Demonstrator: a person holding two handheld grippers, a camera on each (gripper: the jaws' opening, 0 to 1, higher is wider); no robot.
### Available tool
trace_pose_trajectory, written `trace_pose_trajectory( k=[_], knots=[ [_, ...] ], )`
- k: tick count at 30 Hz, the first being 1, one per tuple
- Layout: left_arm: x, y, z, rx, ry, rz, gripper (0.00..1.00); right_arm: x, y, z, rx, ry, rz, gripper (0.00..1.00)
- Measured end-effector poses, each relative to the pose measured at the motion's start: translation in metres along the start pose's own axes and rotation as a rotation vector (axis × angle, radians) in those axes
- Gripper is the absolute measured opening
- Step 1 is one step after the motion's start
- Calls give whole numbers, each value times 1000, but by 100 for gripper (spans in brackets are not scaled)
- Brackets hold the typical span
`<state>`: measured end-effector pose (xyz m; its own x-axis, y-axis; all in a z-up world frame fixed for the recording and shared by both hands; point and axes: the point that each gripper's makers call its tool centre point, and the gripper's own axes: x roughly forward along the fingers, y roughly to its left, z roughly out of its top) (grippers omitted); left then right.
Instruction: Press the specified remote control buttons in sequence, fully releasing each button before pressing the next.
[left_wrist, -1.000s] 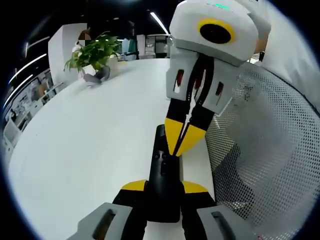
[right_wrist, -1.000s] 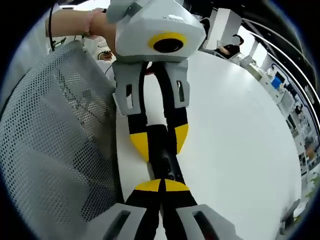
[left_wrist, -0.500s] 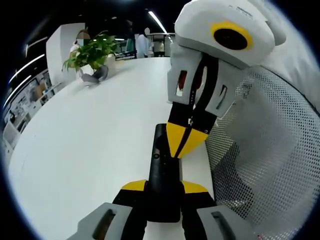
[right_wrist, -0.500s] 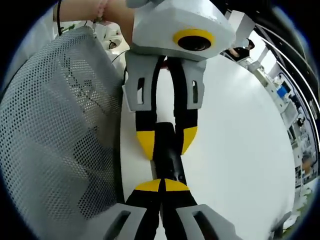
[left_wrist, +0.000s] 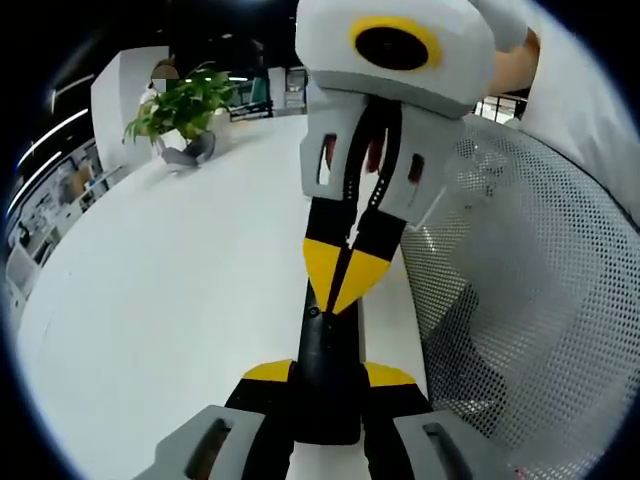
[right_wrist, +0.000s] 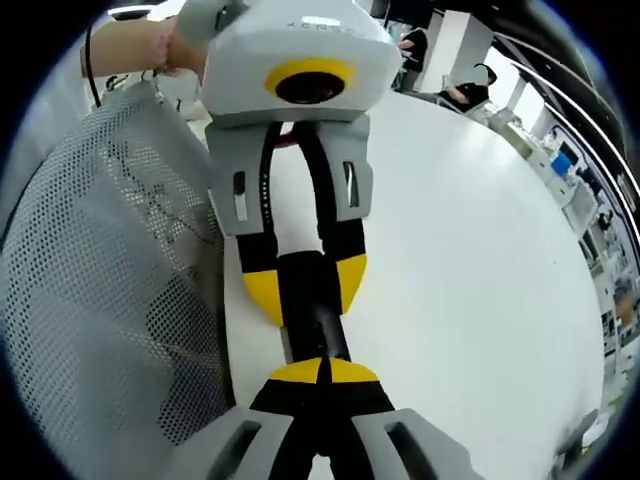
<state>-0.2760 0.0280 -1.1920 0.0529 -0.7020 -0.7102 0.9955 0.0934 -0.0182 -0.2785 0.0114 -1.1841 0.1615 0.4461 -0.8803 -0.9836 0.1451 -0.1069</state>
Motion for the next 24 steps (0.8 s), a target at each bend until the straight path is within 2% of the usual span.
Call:
trace_pose_trajectory(
  k=[5,10,13,16,22,24],
  knots=[
    [0,0,0,5,3,-2,24,0,-2,0,28,-2,-12,0],
    [-1,-1,0,9,5,-4,24,-1,-3,1,115,-11,50,0],
    [-1,-1,0,8,5,-3,24,-1,-6,1,149,-19,61,0],
    [-1,-1,-1,5,3,0,24,2,-11,2,140,-6,41,0],
    [-1,-1,-1,7,3,-1,24,4,-12,2,137,18,50,0],
    [-1,-1,-1,5,2,-1,24,8,-16,2,178,34,44,0]
  ],
)
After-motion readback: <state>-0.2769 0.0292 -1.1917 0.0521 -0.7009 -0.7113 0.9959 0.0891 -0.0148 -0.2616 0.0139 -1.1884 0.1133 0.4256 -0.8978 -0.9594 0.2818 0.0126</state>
